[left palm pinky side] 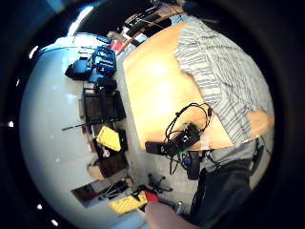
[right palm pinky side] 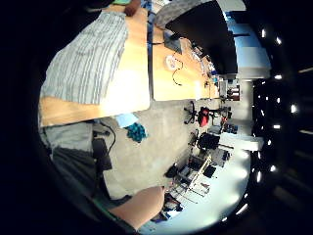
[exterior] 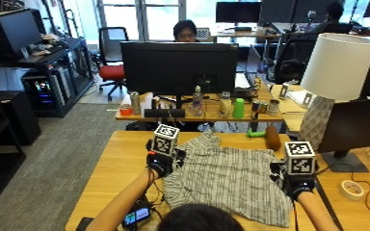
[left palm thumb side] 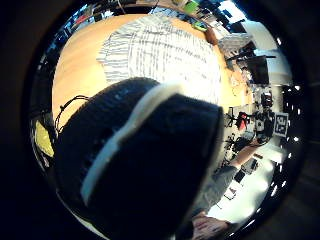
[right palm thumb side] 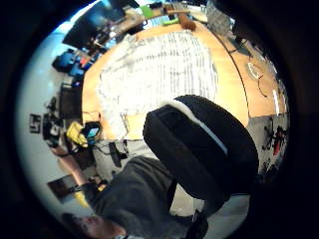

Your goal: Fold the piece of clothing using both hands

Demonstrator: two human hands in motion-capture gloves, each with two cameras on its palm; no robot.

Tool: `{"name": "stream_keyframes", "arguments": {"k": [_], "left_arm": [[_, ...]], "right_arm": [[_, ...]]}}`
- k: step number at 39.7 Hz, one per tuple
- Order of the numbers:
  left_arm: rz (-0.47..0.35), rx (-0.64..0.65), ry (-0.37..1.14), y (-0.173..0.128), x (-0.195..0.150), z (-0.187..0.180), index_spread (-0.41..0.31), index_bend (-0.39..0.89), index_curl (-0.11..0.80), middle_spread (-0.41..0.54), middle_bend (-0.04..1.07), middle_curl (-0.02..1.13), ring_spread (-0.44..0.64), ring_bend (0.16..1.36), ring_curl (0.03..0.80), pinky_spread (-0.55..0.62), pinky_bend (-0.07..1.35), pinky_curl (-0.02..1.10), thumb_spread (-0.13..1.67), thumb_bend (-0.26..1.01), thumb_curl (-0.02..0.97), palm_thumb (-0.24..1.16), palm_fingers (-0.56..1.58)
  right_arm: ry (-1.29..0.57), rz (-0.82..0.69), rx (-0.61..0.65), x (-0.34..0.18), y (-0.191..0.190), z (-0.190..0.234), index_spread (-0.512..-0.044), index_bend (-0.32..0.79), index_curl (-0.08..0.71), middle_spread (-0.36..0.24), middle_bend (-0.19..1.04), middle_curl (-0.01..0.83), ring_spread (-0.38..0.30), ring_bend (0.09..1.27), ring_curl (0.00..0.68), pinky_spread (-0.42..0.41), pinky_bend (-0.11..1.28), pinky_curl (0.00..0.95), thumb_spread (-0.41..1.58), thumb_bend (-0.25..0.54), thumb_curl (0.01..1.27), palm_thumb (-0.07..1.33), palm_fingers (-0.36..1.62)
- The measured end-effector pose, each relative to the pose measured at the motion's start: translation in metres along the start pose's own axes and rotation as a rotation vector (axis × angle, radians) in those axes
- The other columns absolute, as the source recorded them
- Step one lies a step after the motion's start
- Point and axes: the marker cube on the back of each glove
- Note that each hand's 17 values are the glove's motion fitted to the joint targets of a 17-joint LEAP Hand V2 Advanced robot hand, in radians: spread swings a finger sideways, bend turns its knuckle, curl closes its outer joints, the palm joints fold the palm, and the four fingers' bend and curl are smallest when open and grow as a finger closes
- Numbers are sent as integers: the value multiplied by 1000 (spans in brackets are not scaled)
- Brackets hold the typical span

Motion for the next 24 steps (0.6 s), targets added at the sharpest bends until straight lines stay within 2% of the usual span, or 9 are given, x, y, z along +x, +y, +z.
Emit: {"name": "stream_keyframes", "arguments": {"k": [1, 4, 9, 16, 24], "left_arm": [[-1, 3, -1, 0, 0, -1, -1, 44, 5, 110, 121, 13, 166, 454, 80, 184, 413, 87, 373, -26, 9, -24, 205], [-1, 24, -7, 3, 2, -5, -1, 70, 21, 151, 145, 45, 234, 527, 132, 253, 466, 141, 541, -28, 24, -27, 155], [19, 52, -29, 9, 11, -10, -4, 101, 48, 194, 170, 83, 306, 600, 180, 323, 511, 191, 727, -35, 47, -36, 101], [36, 29, -27, 1, 16, -1, -5, 119, 85, 223, 182, 125, 356, 651, 209, 366, 551, 233, 865, -37, 78, -38, 65], [18, 23, 15, -13, 11, 2, -5, 127, 120, 237, 189, 166, 379, 682, 227, 385, 570, 262, 936, -42, 106, -42, 38]], "right_arm": [[-1, 0, 5, 0, 1, -1, -171, 110, 26, 0, 227, 58, 56, 330, 56, 108, 417, 92, 422, 126, 26, 203, 397], [-9, 0, 30, 3, 8, -5, -229, 113, 66, 0, 231, 98, 78, 360, 107, 146, 451, 151, 631, 134, 37, 227, 365], [-6, 2, 29, 8, 15, -5, -285, 116, 102, -1, 254, 152, 98, 385, 154, 184, 473, 203, 870, 129, 54, 245, 350], [-16, 3, 34, 8, 2, -3, -320, 123, 132, -1, 264, 205, 112, 401, 188, 209, 480, 240, 1057, 107, 77, 256, 328], [-13, -30, 25, 8, -10, -13, -334, 121, 155, -1, 256, 247, 120, 419, 216, 221, 494, 270, 1158, 76, 99, 265, 316]]}}
